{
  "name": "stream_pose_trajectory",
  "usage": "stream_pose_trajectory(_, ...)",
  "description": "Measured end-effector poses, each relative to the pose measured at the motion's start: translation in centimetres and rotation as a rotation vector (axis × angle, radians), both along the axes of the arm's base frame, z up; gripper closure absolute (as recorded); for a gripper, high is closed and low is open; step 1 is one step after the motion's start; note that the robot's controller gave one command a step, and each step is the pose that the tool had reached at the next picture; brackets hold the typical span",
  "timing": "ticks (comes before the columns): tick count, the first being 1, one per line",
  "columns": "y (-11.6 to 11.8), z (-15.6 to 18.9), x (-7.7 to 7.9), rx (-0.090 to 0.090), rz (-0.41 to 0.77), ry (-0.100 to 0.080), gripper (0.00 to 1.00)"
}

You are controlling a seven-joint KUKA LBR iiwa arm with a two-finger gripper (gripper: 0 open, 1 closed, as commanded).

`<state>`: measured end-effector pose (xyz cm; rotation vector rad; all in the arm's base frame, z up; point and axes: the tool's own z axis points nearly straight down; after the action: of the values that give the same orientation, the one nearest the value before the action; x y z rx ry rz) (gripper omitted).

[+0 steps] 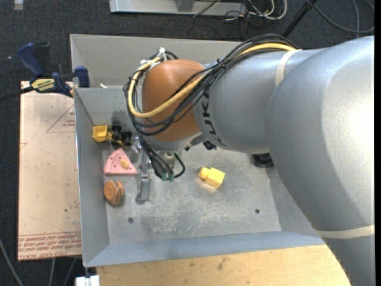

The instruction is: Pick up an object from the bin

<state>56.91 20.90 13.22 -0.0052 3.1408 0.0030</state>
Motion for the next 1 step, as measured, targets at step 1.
stream_pose_trajectory(1,4.71,-2.10,0.97,0.002,-0.104,-0.003,0.00)
